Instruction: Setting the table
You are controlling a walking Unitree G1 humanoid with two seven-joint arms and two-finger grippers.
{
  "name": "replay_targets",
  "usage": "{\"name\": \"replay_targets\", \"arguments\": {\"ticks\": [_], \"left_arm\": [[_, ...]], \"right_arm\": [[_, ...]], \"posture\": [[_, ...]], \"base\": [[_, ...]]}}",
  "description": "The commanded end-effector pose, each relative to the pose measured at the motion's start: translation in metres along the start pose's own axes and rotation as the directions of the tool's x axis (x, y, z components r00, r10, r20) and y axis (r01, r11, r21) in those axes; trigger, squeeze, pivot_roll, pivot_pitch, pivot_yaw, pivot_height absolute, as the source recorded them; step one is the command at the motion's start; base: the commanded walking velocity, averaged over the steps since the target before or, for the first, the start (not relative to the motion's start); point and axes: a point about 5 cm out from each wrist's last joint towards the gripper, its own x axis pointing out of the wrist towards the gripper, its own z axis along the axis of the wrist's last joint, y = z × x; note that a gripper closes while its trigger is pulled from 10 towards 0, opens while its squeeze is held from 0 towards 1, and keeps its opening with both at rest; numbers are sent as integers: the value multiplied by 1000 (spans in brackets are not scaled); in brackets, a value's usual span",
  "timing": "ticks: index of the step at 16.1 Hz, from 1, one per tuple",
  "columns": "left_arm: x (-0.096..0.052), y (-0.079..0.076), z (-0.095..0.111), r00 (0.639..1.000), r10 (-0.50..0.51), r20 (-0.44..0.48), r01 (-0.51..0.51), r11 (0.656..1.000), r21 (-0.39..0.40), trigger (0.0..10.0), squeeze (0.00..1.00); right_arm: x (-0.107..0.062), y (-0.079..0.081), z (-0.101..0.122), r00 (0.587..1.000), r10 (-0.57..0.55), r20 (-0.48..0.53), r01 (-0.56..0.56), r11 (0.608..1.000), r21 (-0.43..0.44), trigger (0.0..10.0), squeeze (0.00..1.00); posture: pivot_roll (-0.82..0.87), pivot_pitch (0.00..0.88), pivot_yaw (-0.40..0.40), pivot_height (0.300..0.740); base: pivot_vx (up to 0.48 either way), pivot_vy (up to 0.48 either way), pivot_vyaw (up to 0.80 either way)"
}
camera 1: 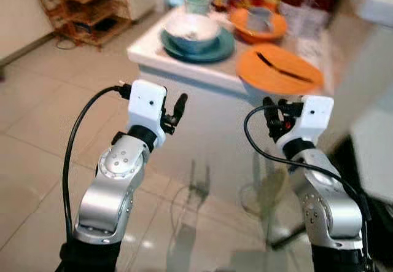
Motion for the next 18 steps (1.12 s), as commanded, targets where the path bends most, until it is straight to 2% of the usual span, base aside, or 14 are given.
{"name": "replay_targets", "arguments": {"ticks": [1, 4, 5, 6, 7, 8, 9, 13, 14, 15, 17, 18], "left_arm": [[-1, 3, 3, 1000, 3, 9, -3, 1000, 12, 10000, 0], [-3, 2, 3, 1000, -8, 10, 8, 1000, 11, 10000, 0], [-5, -1, 3, 999, -43, 21, 42, 999, 12, 10000, 0], [-9, -8, 5, 992, -122, 42, 121, 993, 16, 10000, 0], [-11, -10, 5, 988, -144, 49, 144, 989, 14, 10000, 0], [-14, -11, 6, 982, -179, 65, 179, 984, 12, 10000, 0], [-15, -11, 7, 979, -191, 76, 191, 982, 12, 10000, 0], [-16, -15, 12, 960, -261, 107, 262, 965, -2, 10000, 0], [-18, -20, 13, 948, -299, 112, 302, 953, -8, 10000, 0], [-19, -21, 13, 942, -317, 114, 320, 947, -9, 10000, 0], [-26, -30, 11, 896, -435, 92, 439, 898, -28, 10000, 0], [-28, -31, 10, 887, -454, 85, 458, 889, -30, 10000, 0]], "right_arm": [[-4, 0, 2, 1000, 1, 5, -1, 1000, 23, 10000, 0], [-15, -5, 4, 999, -9, 36, 7, 999, 50, 10000, 0], [-24, -3, 6, 997, 20, 71, -25, 997, 72, 10000, 0], [-37, 2, 9, 987, 97, 131, -110, 989, 99, 10000, 0], [-43, 3, 9, 983, 118, 138, -132, 987, 95, 10000, 1000], [-52, 1, 4, 982, 134, 130, -146, 986, 85, 10000, 1000], [-54, -2, 3, 984, 120, 134, -133, 987, 94, 10000, 1000], [-50, -19, 5, 990, -39, 133, 15, 983, 183, 10000, 1000], [-47, -24, 5, 988, -94, 124, 60, 966, 250, 10000, 1000], [-46, -27, 3, 987, -123, 100, 92, 959, 268, 10000, 1000], [-39, -32, -10, 983, -170, -74, 185, 909, 374, 10000, 1000], [-38, -32, -11, 982, -168, -85, 188, 901, 392, 10000, 1000]], "posture": [[48, 49, -59, 740], [51, 50, -62, 740], [52, 51, -63, 740], [52, 51, -64, 740], [51, 53, -63, 740], [48, 57, -59, 740], [47, 59, -58, 740], [47, 59, -53, 740], [49, 59, -53, 740], [49, 59, -53, 740], [50, 60, -53, 740], [51, 60, -54, 740]], "base": [[480, 0, -800], [480, 0, -533], [311, 0, 0], [0, 0, 0], [0, 0, 0], [0, 0, 0], [0, 0, 0], [0, 0, 0], [0, 0, 0], [0, 0, 0], [0, 0, 0], [0, 0, 0]]}}
